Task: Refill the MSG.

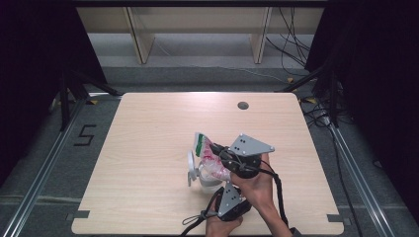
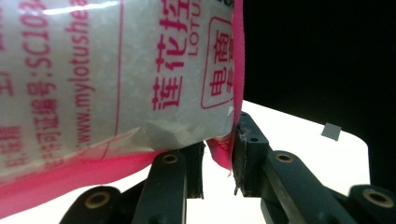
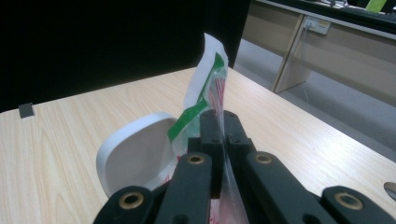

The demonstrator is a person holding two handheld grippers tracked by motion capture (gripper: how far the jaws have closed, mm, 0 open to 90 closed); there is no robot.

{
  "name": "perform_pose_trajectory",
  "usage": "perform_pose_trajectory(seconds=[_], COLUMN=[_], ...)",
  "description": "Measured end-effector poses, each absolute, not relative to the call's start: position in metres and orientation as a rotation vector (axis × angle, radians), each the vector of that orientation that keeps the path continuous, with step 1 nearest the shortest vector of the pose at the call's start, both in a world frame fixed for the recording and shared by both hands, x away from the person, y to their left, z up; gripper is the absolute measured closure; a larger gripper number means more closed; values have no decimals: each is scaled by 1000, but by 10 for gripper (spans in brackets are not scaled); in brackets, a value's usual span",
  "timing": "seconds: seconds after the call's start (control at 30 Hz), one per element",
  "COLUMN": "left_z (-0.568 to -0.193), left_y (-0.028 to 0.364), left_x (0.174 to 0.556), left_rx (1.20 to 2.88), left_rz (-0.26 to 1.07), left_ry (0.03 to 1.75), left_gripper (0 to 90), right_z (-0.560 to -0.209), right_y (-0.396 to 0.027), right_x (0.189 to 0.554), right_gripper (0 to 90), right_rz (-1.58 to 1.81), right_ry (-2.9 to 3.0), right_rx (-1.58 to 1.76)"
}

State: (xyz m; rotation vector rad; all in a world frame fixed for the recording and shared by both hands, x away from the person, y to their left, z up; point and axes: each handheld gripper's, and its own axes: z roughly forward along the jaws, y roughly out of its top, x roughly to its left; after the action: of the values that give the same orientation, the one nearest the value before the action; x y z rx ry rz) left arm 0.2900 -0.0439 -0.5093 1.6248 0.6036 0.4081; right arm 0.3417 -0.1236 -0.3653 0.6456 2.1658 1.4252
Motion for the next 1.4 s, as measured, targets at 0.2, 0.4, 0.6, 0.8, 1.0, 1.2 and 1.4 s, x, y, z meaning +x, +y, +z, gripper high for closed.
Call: perform_pose_trajectory(seconds=[0.2,0.4,0.6,0.8,1.0,1.2,1.4], left_z=[-509,-508,-509,-510,-509,-509,-508], left_y=[-44,-43,-43,-43,-44,-44,-44], left_x=[290,290,290,290,290,291,293], left_rx=[1624,1622,1623,1627,1624,1627,1629], left_rz=[409,412,411,408,410,410,412], left_ry=[603,603,600,601,602,608,601], left_gripper=[753,753,753,753,753,753,753], right_z=[-366,-365,-366,-367,-367,-366,-365], right_y=[-123,-123,-123,-124,-122,-123,-124], right_x=[342,342,342,344,342,344,344], right_gripper=[900,900,900,900,900,900,900], right_rz=[1433,1434,1436,1443,1459,1457,1445], right_ry=[2149,2153,2155,2156,2158,2160,2142], right_rx=[655,640,659,659,689,657,676])
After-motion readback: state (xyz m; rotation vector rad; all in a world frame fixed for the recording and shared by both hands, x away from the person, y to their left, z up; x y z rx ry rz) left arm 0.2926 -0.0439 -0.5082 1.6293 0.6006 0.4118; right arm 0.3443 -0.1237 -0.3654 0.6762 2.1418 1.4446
